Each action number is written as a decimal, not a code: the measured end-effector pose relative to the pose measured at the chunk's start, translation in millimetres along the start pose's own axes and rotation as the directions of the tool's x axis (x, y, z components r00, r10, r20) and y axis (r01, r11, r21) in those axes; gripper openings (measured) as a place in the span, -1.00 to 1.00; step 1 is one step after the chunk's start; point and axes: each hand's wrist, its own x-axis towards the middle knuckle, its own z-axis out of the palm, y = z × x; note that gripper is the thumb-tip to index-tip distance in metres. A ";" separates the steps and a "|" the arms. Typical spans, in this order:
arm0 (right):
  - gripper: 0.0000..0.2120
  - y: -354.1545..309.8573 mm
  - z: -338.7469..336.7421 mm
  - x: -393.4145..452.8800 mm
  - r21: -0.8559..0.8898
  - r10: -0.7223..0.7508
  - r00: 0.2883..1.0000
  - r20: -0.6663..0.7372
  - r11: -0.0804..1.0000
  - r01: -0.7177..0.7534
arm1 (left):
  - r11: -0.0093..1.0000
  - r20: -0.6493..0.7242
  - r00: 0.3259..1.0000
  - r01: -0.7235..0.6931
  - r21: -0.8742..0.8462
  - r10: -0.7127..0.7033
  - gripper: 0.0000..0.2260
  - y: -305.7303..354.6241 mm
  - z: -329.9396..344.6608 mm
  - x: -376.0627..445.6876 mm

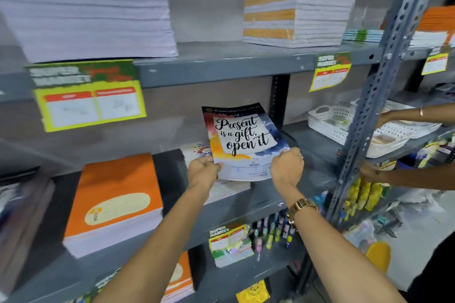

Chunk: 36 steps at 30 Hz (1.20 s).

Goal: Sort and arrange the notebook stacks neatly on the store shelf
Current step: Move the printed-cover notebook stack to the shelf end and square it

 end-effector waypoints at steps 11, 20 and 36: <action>-0.73 -121.7 72.9 -132.1 0.114 -0.122 0.966 0.229 0.989 0.098 | 0.998 -0.283 0.958 -0.020 0.052 0.034 -0.77 -3.6 -194.2 1.1; -0.73 -214.5 127.6 -262.5 0.290 -0.229 0.882 0.412 0.951 0.112 | 0.975 -0.569 0.812 -0.003 0.221 0.131 -0.72 -21.0 -354.0 -21.1; -0.52 -258.7 177.0 -391.2 0.166 -0.264 0.567 0.780 0.961 0.220 | 0.829 -0.657 0.731 0.244 0.503 0.184 -0.85 -53.0 -510.9 -44.0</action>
